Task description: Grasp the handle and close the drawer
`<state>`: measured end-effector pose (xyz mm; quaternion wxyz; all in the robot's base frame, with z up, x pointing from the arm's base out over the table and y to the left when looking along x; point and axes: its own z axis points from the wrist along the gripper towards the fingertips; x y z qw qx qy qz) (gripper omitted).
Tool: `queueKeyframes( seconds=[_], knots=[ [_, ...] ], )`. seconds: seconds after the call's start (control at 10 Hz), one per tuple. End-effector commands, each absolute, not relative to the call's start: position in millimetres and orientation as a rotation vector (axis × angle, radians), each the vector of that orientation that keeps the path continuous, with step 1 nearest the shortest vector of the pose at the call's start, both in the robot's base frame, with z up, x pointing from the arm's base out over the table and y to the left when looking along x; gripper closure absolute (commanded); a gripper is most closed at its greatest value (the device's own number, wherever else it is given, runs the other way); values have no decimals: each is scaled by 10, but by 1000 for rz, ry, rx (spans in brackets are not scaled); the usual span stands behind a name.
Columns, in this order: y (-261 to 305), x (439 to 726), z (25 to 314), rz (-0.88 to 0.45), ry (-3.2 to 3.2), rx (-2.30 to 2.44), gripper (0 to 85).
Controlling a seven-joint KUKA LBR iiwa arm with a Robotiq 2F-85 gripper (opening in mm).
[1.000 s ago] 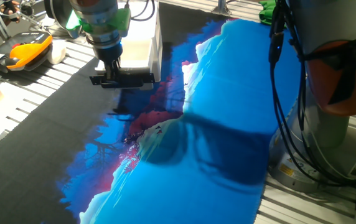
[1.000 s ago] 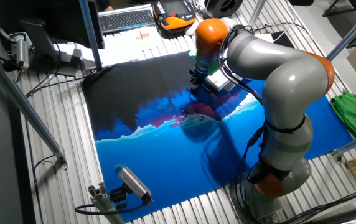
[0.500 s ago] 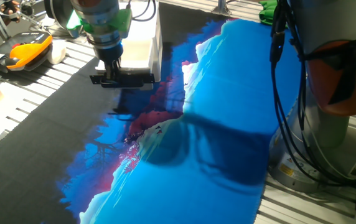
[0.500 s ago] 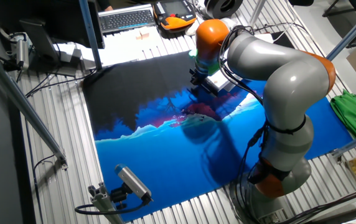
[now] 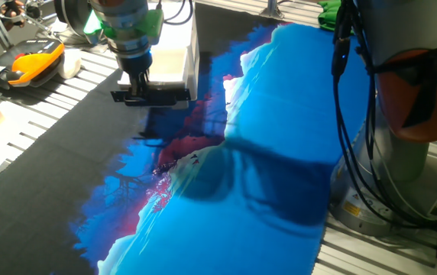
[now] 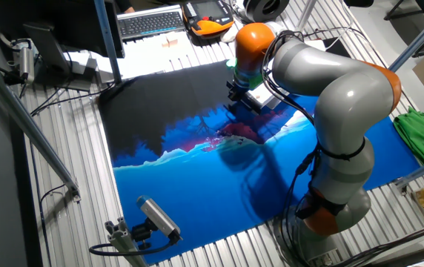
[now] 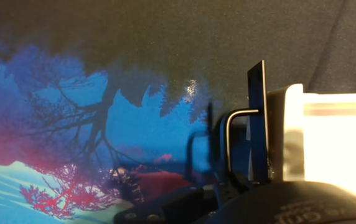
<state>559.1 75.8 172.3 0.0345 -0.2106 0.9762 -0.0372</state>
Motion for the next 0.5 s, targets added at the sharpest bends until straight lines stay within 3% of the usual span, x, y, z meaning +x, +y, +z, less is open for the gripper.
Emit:
queueKeyframes(
  seconds=[0.0,0.4],
  knots=[
    [747,5590,1727,-113,3001,-647,850],
    [663,5600,1776,-108,3001,-647,850]
  ],
)
